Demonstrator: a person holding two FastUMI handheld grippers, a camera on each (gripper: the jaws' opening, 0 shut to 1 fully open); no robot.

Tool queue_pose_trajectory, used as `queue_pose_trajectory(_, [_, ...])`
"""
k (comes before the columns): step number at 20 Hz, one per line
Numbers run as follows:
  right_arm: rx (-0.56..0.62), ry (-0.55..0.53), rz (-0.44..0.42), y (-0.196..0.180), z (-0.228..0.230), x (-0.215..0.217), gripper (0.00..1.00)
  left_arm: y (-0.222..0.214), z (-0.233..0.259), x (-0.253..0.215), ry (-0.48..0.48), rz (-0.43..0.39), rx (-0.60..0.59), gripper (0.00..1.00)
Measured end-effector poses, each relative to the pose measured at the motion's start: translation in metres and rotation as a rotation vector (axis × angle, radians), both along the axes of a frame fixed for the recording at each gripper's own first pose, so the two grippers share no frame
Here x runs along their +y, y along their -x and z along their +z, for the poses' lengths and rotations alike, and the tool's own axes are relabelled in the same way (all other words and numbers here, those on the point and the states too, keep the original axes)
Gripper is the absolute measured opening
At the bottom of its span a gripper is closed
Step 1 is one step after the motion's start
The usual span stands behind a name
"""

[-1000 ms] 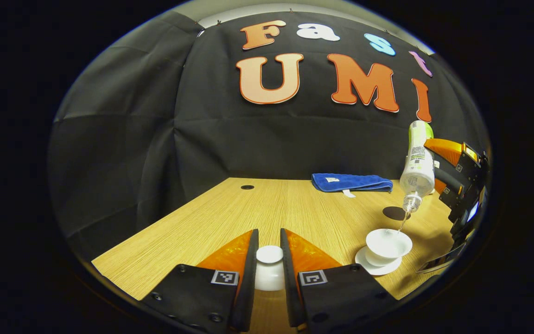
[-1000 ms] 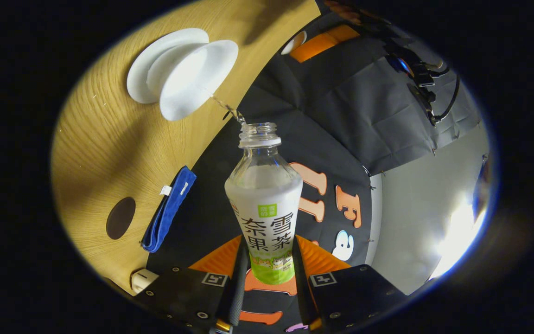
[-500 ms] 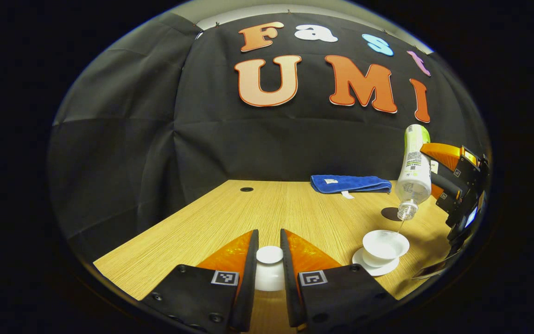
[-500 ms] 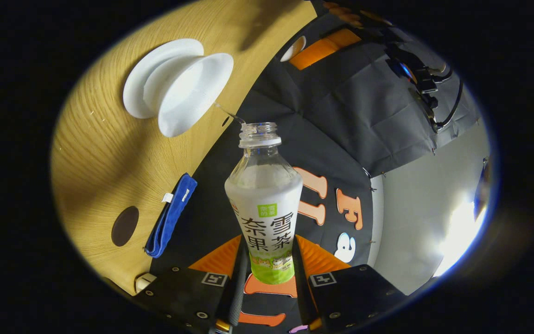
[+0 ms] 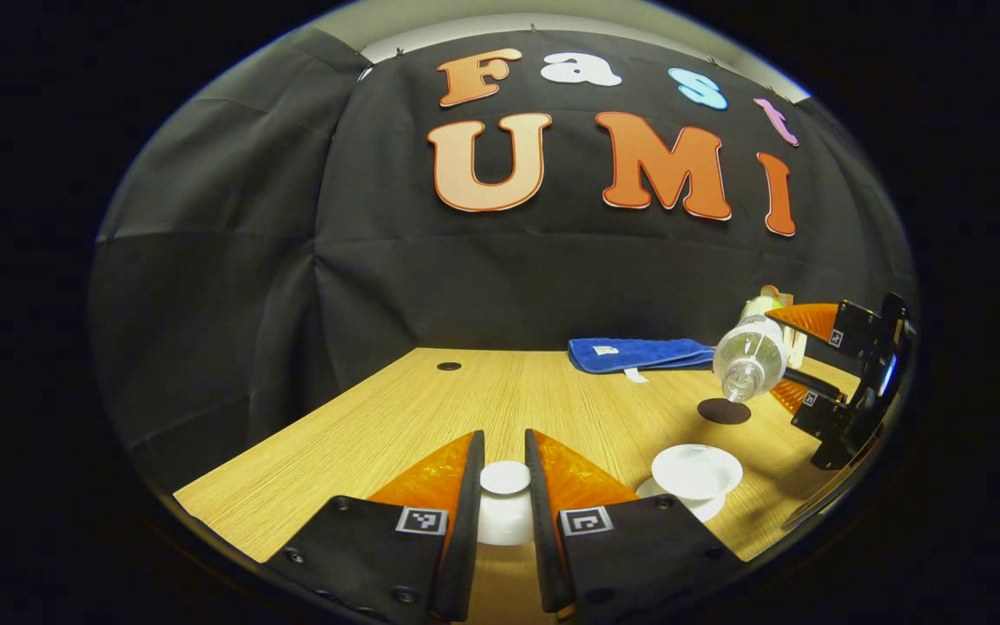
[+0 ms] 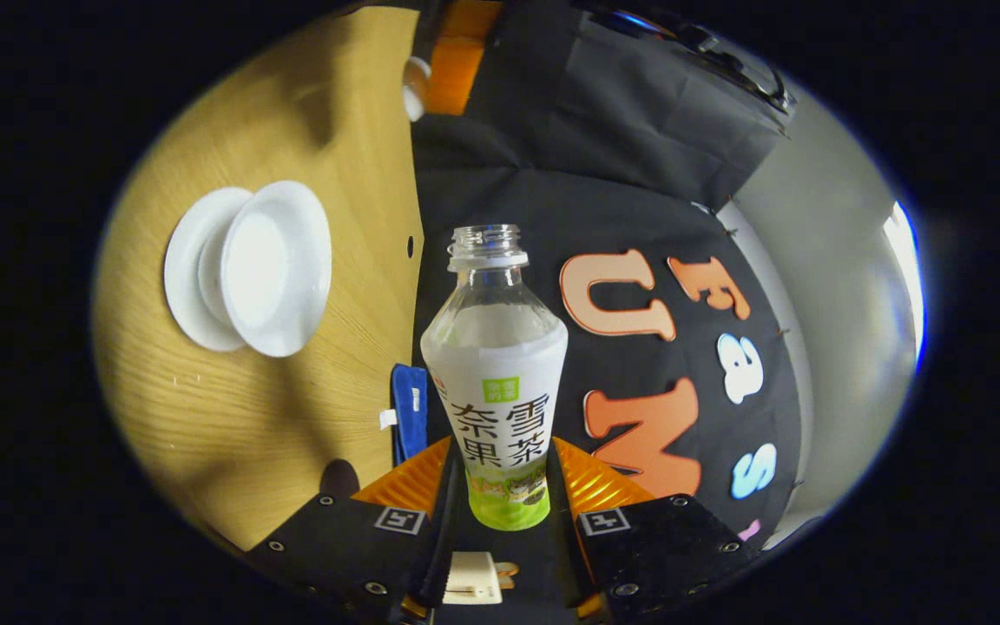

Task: Open the teacup lid with one hand, grasp the water bottle and pour water into the teacup with the other hand; after pouring, place the water bottle on the coaster and then close the teacup lid.

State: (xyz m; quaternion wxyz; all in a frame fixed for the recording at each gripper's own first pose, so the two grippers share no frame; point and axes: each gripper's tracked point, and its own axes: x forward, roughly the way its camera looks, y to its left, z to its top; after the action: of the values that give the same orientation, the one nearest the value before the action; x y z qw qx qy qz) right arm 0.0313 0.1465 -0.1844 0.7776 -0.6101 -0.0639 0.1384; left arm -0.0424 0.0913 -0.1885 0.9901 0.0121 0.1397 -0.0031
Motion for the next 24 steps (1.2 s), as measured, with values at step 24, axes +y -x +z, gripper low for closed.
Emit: queue_pose_trajectory(24, [0.683, -1.294, -0.483, -0.070, -0.065, -0.073, 0.50, -0.014, 0.017, -0.056, 0.034, -0.060, -0.022, 0.33])
